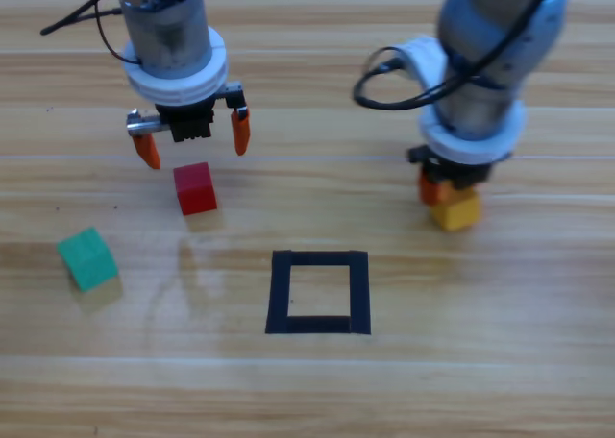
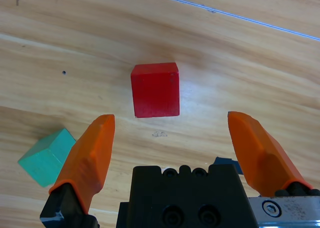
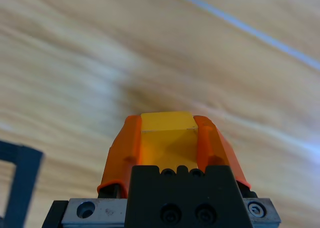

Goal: Stack the blocks in the rectangular block: red at the bottom, yellow in the middle, green on top

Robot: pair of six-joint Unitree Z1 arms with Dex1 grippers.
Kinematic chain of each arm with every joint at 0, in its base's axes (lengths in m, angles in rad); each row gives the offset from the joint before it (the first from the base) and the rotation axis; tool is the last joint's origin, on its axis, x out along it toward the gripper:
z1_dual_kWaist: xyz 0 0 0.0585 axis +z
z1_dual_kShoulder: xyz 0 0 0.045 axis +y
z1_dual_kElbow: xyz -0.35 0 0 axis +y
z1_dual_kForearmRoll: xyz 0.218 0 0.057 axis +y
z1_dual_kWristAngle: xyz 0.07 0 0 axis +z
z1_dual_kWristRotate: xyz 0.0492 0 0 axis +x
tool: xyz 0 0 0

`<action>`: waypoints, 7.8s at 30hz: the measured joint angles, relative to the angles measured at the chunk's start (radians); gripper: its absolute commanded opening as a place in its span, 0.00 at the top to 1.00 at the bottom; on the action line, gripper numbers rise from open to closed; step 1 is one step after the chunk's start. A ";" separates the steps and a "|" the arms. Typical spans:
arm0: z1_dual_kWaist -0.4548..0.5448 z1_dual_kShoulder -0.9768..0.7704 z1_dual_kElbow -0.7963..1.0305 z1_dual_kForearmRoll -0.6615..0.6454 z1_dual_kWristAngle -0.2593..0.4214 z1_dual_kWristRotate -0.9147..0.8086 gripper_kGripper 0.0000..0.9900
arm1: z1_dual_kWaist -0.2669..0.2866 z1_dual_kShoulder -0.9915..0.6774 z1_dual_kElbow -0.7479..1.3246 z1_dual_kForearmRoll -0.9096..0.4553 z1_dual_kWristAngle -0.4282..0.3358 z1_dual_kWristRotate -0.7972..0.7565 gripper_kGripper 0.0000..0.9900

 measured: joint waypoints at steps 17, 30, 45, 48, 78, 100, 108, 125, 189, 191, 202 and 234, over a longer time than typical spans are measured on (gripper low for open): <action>0.030 0.064 -0.004 0.000 -0.030 0.012 0.05 | 0.003 -0.389 0.293 0.004 0.000 0.145 0.66; 0.032 0.069 0.068 -0.084 -0.067 0.019 0.06 | 0.010 -0.373 0.312 -0.017 0.093 0.239 0.66; 0.057 0.082 0.108 -0.133 -0.076 0.047 0.36 | 0.011 -0.369 0.344 -0.077 0.090 0.252 0.66; 0.063 0.082 0.118 -0.143 -0.078 0.051 0.56 | 0.011 -0.369 0.344 -0.077 0.088 0.252 0.66; -0.250 -0.146 0.119 -0.038 -0.051 0.204 0.93 | 0.011 -0.368 0.349 -0.077 0.085 0.252 0.66; -0.391 0.048 0.051 -0.013 -0.050 -0.125 0.92 | 0.011 -0.360 0.349 -0.077 0.085 0.253 0.66; -0.391 0.111 0.018 -0.013 -0.095 -0.077 0.92 | 0.011 -0.359 0.349 -0.077 0.085 0.253 0.65; -0.323 0.111 0.017 -0.013 -0.104 -0.052 0.92 | 0.011 -0.358 0.349 -0.077 0.085 0.253 0.66; -0.326 0.136 -0.020 -0.014 -0.104 -0.101 0.91 | 0.011 -0.357 0.353 -0.086 0.080 0.252 0.65; -0.326 0.136 -0.020 -0.014 -0.104 -0.101 0.91 | 0.011 -0.357 0.353 -0.086 0.080 0.252 0.65; -0.327 0.137 -0.020 -0.018 -0.104 -0.103 0.90 | 0.011 -0.357 0.355 -0.089 0.080 0.252 0.65; -0.318 0.015 -0.094 0.056 -0.092 -0.045 0.00 | 0.055 -0.328 0.355 -0.092 0.068 0.291 0.65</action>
